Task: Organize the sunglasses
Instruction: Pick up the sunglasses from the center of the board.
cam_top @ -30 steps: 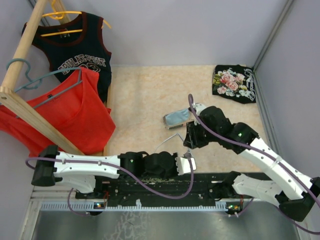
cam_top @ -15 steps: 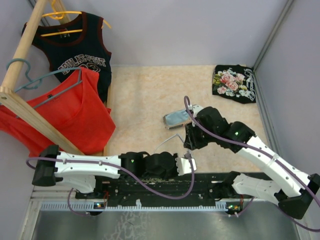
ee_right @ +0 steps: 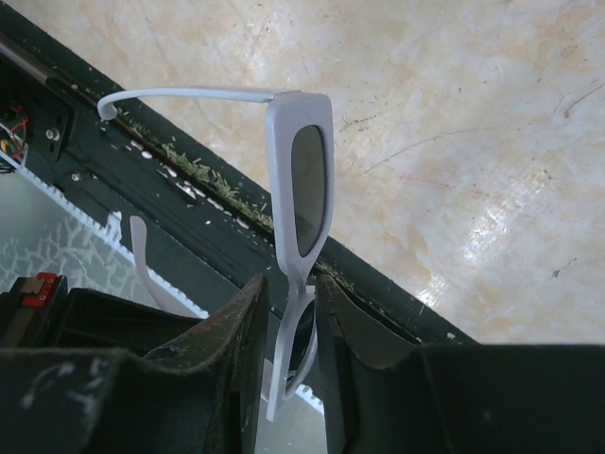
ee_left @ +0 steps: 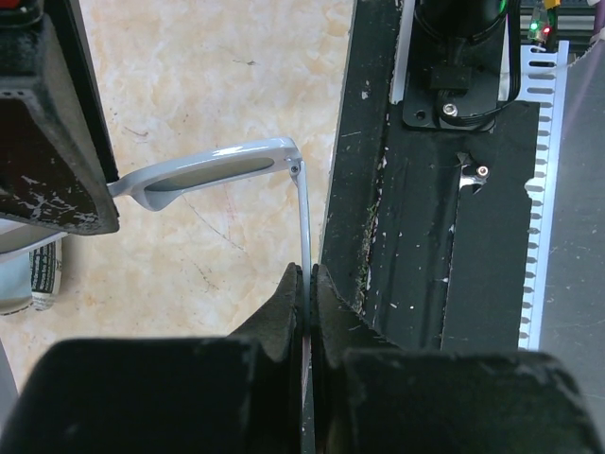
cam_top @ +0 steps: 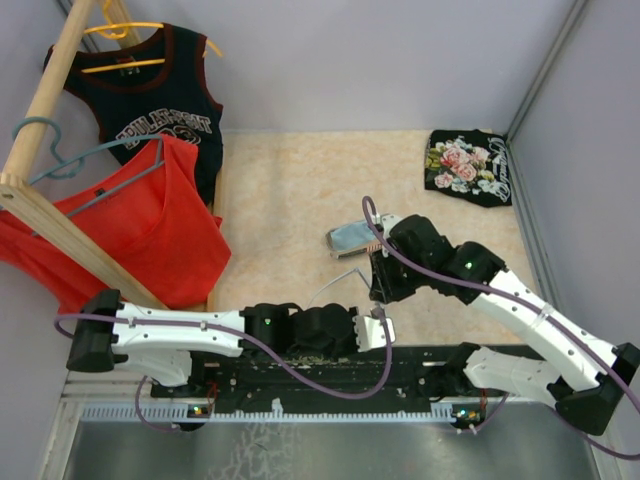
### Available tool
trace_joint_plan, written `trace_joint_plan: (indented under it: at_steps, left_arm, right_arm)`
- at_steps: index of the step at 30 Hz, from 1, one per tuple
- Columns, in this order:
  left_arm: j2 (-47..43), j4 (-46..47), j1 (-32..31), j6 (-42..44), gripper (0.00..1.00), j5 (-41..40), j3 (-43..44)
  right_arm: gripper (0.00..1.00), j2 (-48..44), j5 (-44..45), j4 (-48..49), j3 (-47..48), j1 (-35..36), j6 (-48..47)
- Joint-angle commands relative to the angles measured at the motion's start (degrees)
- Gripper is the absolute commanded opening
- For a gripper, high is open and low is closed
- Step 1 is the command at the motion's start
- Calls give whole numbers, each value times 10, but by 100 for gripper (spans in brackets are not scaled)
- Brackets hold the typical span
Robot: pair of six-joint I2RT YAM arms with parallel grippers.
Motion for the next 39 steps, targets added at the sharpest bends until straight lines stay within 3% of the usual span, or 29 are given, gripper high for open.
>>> trace_joint_plan:
  at_steps: [1,18,33,39]
  left_arm:
    - [2,1,-5,11,0,6,22]
    - [6,-3,-5,13,0,12,26]
    - [6,-3,-6,13,0,17,25]
    - [-13,3,-5,7,26,3,23]
  right_arm:
    - [27,-1,8,-7,7,7,-12]
    - [22,9,6,6,-2,7,-15]
    - [0,2,21,12,-10,7,-12]
    - [0,-5,26,15,-14,8,-6]
